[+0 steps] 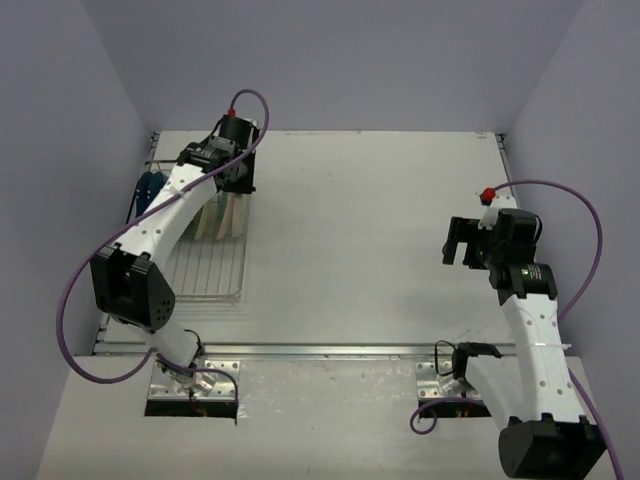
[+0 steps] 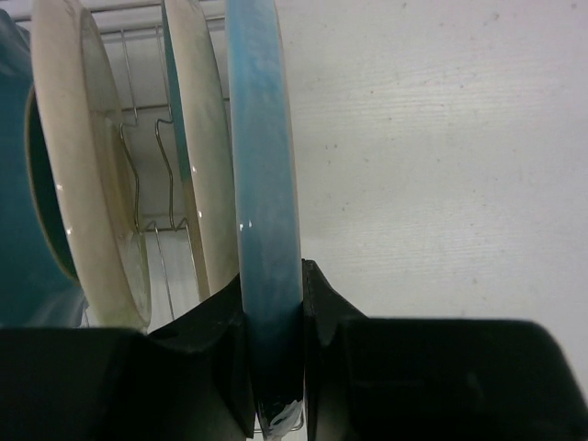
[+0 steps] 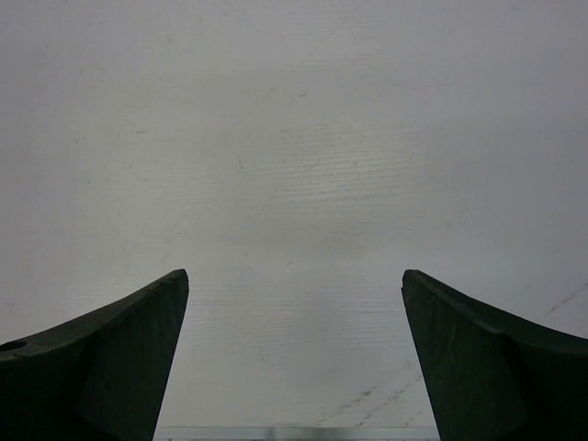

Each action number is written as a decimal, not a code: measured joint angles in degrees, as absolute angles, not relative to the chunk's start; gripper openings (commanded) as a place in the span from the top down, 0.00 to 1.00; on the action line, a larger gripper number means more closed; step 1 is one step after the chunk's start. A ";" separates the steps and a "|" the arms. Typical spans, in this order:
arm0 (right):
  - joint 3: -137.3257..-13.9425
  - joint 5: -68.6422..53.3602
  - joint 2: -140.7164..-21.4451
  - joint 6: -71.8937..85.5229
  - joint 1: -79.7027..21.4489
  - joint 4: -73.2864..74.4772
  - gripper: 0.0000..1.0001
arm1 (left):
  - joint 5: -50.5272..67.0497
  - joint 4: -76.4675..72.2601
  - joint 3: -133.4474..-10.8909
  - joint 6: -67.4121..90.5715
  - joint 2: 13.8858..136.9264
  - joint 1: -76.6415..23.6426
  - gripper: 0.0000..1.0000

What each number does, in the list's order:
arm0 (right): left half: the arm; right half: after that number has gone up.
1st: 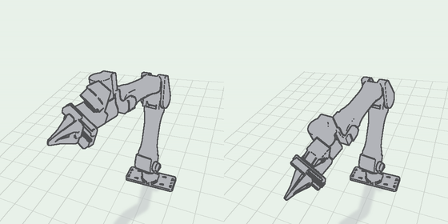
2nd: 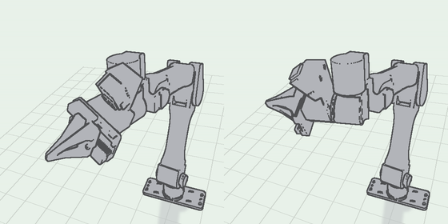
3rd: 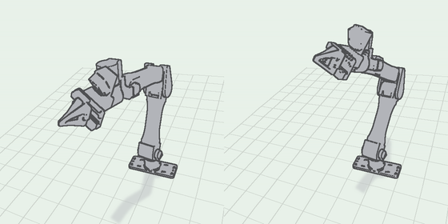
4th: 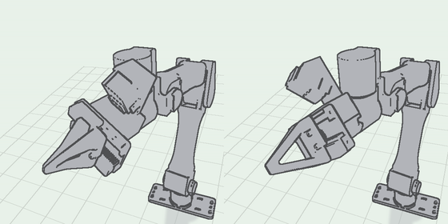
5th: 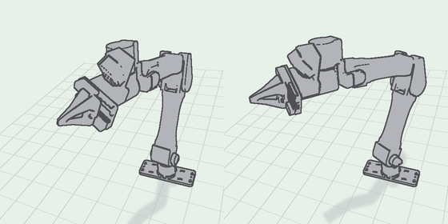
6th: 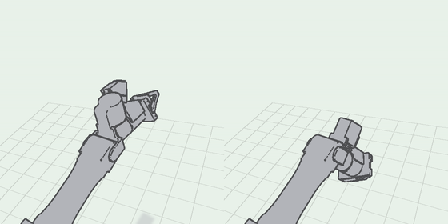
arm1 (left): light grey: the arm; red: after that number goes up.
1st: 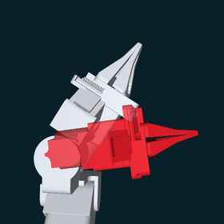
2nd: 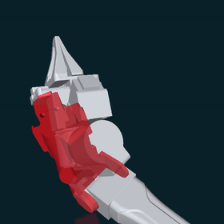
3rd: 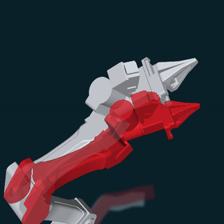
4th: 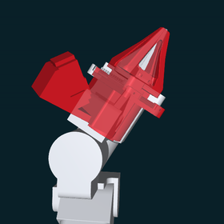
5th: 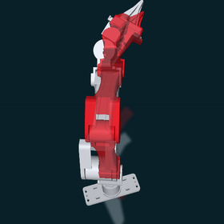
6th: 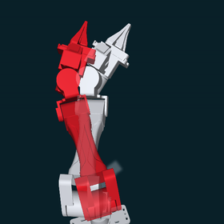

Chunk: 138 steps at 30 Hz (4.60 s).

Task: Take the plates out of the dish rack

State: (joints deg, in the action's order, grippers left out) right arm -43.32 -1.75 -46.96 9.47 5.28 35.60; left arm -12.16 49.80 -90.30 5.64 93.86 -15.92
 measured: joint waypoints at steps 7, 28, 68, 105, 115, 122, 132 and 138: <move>-44.12 -3.39 -47.71 10.21 5.28 36.26 0.01 | -10.93 50.88 -95.41 4.17 89.55 -15.92 1.00; -57.42 -26.73 -61.20 18.80 5.28 38.91 0.01 | -27.52 28.77 -65.19 -37.76 71.31 -48.71 1.00; -63.18 -70.70 -87.68 38.05 -9.41 26.24 0.98 | -44.88 -30.96 -35.35 -85.17 69.78 -74.65 1.00; -76.79 -51.02 -117.88 31.31 10.31 26.04 1.00 | -45.36 11.38 -62.37 -36.16 57.67 -44.89 0.00; -72.79 -47.18 -118.13 29.19 10.35 28.04 0.94 | -43.13 16.26 -62.37 -29.90 55.51 -40.90 0.00; -76.29 -40.16 -118.13 28.27 9.55 32.59 0.78 | -42.29 17.14 -62.37 -28.87 55.51 -40.57 0.00; -76.55 -25.51 -118.17 28.02 9.16 36.45 0.59 | -42.35 17.15 -61.84 -28.56 55.51 -40.14 0.00; -76.88 -18.58 -118.27 28.03 9.52 38.66 0.34 | -42.35 17.11 -61.63 -28.42 55.48 -40.14 0.00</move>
State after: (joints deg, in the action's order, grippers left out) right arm -76.88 -18.58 -118.27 28.03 9.52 38.66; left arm -42.35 17.11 -61.63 -28.42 55.48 -40.14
